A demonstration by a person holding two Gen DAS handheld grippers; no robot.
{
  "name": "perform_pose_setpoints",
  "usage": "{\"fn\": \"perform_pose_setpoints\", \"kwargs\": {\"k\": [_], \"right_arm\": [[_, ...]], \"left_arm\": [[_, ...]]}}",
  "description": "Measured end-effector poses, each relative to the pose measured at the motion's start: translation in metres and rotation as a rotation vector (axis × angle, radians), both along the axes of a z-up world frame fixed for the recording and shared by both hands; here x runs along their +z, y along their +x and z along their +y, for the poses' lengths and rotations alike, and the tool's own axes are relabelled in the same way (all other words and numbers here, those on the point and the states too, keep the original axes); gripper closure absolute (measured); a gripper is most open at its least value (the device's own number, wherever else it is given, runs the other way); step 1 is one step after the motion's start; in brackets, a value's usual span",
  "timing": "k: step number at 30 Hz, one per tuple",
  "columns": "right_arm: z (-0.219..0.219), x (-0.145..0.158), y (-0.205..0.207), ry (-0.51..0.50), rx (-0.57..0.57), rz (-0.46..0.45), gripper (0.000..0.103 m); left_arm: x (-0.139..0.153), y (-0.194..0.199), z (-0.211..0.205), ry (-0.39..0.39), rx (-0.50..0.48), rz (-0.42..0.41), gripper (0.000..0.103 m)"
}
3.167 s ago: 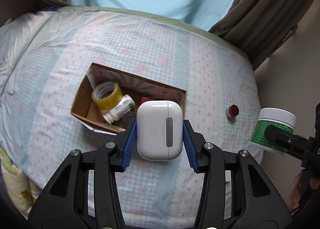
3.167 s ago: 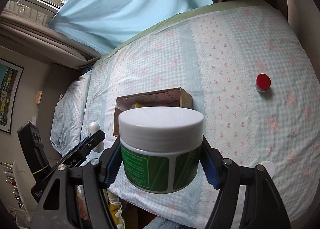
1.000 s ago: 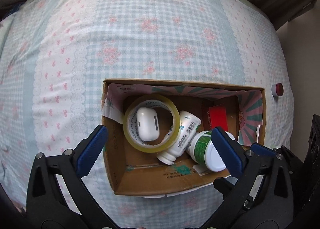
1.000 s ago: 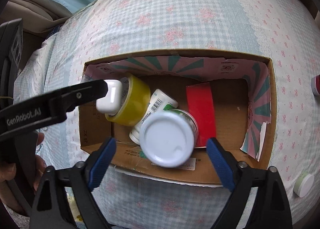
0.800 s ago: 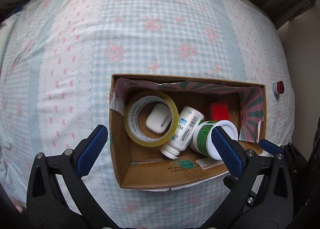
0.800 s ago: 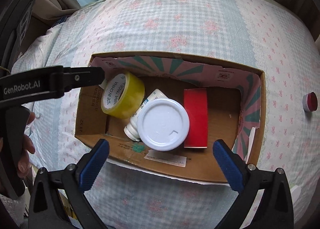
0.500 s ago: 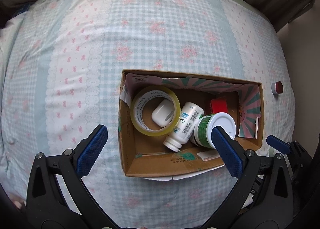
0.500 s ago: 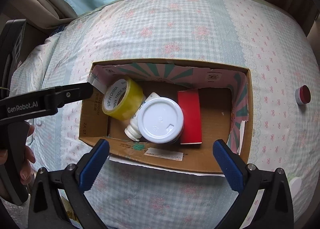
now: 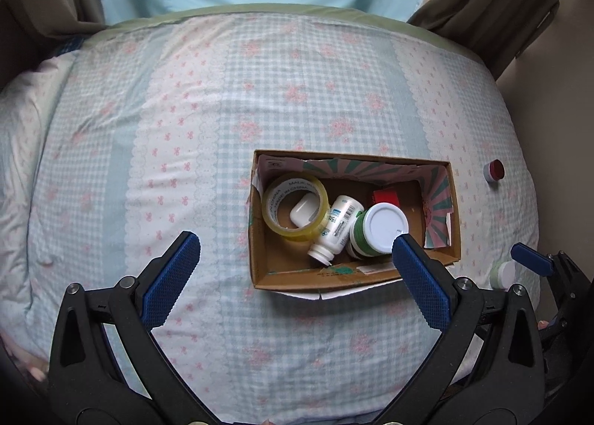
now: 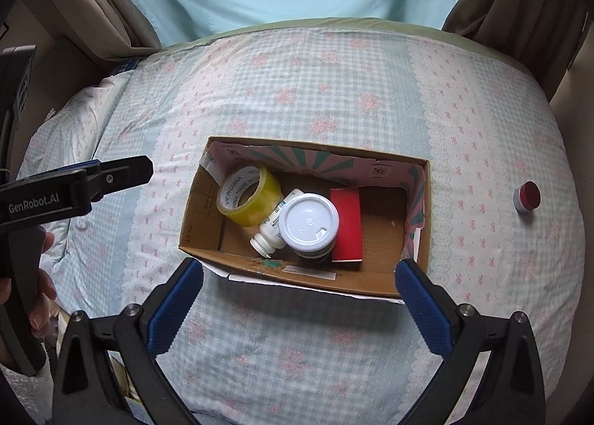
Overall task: Organize rigid objects
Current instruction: 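Move both tools away from the box toward the remaining lids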
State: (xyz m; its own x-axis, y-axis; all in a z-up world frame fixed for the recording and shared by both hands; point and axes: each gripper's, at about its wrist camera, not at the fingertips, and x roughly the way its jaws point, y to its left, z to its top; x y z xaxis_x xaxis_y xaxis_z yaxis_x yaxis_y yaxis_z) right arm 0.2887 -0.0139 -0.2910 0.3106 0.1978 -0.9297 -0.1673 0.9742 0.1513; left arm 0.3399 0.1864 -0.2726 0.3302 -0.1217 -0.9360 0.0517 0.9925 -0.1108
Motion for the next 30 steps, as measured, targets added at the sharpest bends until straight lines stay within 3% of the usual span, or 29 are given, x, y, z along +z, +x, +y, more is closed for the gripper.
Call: {"fn": "perform_pose_setpoints", "kwargs": {"k": [6,11,15,23,30], "right_arm": [[-0.03,0.039,-0.034,-0.032,-0.071,-0.046,0.0],[-0.07,0.06,-0.064,-0.1,-0.183,-0.05,0.0],[-0.109,0.066,-0.088,-0.089,-0.282,-0.036,0.0],[-0.203,0.037,-0.126,-0.09,-0.513,0.064,0.0],[-0.287,-0.011,-0.151,-0.044,-0.707,0.152,0.0]], "left_arm": [[0.032,-0.011,-0.027,-0.034,-0.09,-0.063,0.0],[0.035,-0.009,-0.078,0.017,-0.224,-0.092,0.0],[0.033,-0.009,-0.126,0.008,-0.313,-0.106,0.0],[0.019,-0.004,-0.245,0.105,-0.48,-0.125,0.0],[-0.016,0.017,-0.35,0.15,-0.646,-0.067,0.0]]}}
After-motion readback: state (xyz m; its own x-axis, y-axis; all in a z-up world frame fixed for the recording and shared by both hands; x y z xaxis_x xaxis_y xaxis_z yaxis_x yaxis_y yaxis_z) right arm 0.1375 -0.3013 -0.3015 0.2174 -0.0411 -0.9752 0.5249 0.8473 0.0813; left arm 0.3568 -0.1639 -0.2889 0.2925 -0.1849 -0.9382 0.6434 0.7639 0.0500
